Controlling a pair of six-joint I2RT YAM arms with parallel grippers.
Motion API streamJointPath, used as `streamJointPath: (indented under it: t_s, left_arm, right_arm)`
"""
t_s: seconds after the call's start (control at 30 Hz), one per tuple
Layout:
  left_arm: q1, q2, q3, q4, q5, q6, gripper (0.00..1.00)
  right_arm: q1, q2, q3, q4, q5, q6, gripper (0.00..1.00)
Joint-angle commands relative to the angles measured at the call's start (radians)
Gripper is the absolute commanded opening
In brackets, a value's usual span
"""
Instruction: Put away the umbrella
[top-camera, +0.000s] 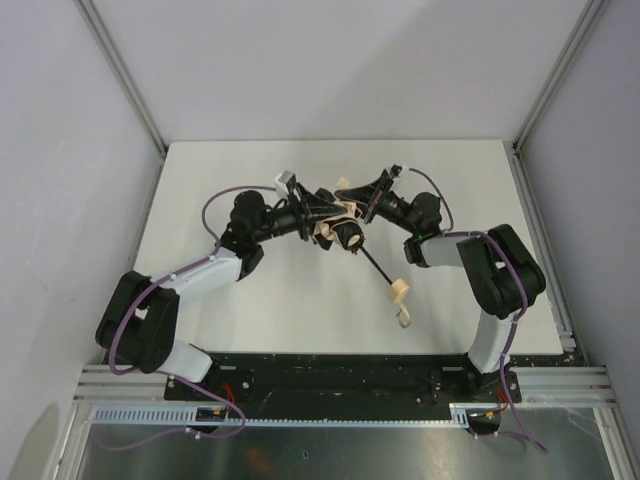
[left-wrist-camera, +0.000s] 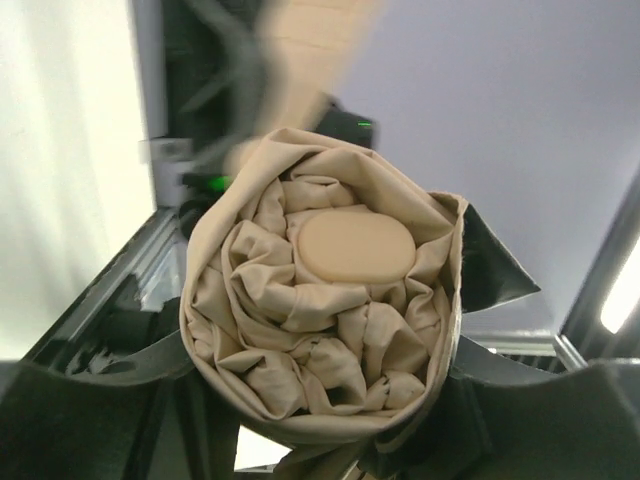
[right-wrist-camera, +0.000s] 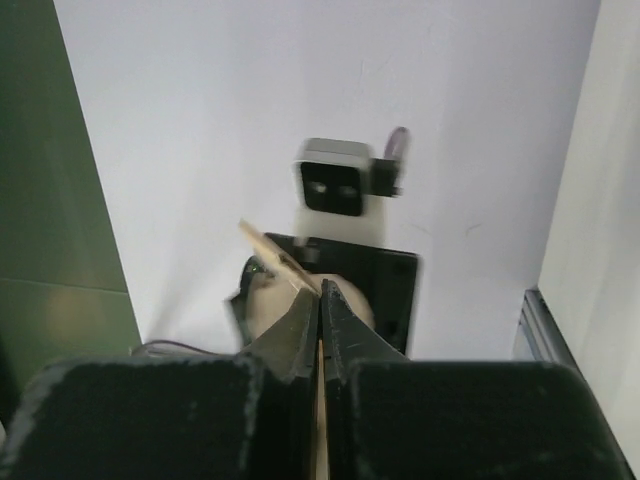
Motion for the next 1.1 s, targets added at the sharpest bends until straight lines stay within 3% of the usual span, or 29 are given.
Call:
streamJointPath:
  t_s: [0.0,0.23,0.37,0.47,0.6,0.8,1.07]
  left_arm:
    - [-0.005,-0.043,-0.033,-0.125,0.037,0.080,0.00]
    - [0.009,-0.071,0.069,-0.706,-0.101,0.375,0.00]
    - [0.037,-0.049,0.081,-0.844,-0.141,0.407,0.00]
    - [0.051,-0.006,0.062,-0.888,-0.173,0.414,0.00]
    - [0.072,0.057,0.049,-0.902,-0.157,0.409,0.00]
    - [0.103,0.045,0.036,-0.945,-0.241,0.373,0.00]
    - [0.144,0.088,0.035,-1.008,-0.256,0.364,0.00]
  right_arm:
    - [-0.051,-0.023,0.047,0.147,-0.088,-0.128,0.00]
    - [-0.073,-0.163,0.047,-0.126,-0.143,-0.452,0.00]
    - [-0.032,-0.273,0.042,-0.259,-0.118,-0.722,0.00]
    - [-0.001,-0.326,0.070,-0.344,-0.095,-0.815,0.00]
    - [0.029,-0.302,0.077,-0.281,-0.105,-0.741,0.00]
    - [0.069,-0.243,0.017,0.097,-0.146,-0.385,0.00]
    - [0.206,-0.239,-0.049,0.170,-0.144,-0.254,0.00]
